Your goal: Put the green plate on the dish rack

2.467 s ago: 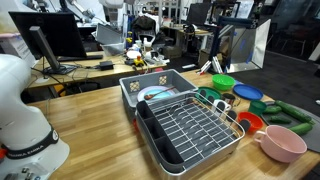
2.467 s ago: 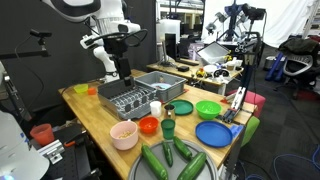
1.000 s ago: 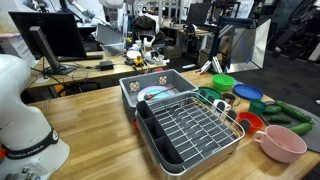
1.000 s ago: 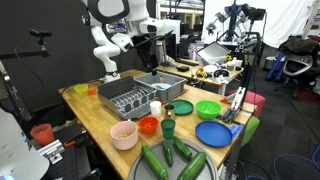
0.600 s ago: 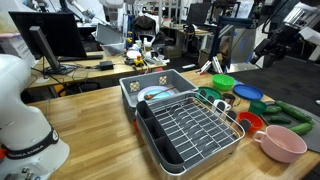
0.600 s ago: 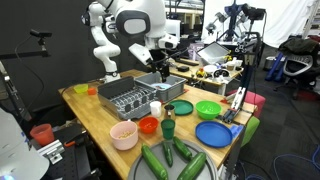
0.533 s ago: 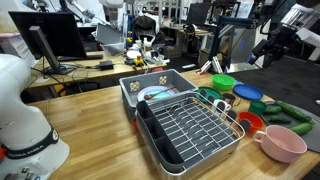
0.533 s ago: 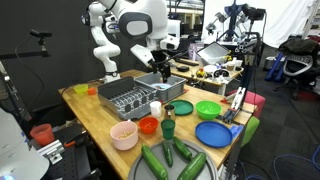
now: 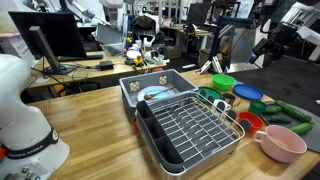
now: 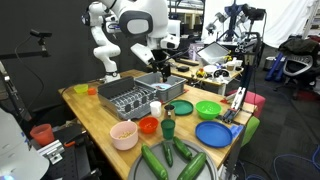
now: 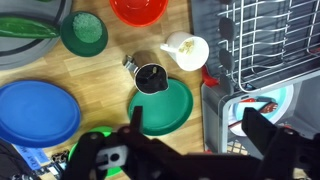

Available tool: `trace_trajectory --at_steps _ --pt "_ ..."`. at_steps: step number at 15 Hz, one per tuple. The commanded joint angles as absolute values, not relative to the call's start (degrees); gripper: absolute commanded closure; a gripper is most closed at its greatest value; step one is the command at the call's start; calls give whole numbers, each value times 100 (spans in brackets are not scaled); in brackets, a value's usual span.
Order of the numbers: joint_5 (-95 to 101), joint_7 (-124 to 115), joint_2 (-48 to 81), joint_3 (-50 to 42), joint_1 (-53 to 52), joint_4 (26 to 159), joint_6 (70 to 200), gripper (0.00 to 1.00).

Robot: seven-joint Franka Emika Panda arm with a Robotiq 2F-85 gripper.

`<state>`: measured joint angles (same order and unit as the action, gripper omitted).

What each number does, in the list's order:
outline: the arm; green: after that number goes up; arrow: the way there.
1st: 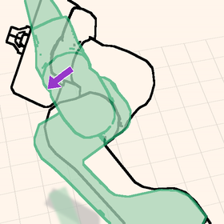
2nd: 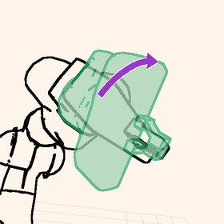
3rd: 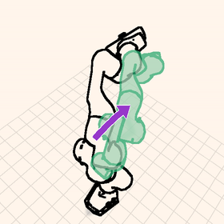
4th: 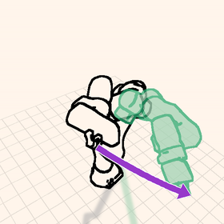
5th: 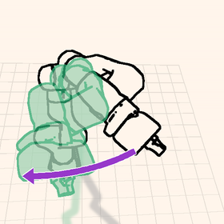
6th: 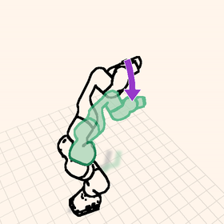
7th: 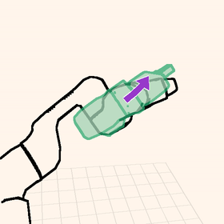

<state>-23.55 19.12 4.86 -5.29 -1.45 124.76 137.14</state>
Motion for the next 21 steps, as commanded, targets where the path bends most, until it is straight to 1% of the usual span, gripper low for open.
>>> trace_trajectory --at_steps 1,4,9,16,21 --pt "-2325 1886 482 -344 36 12472 13710 0" --pt "-2590 2042 664 -291 84 12272 13660 0" --pt "-2981 2499 1475 -86 284 11279 13429 0" --pt "-2251 2354 3260 216 621 9478 13008 0" --pt "-1993 2530 4079 513 876 8666 12558 0"
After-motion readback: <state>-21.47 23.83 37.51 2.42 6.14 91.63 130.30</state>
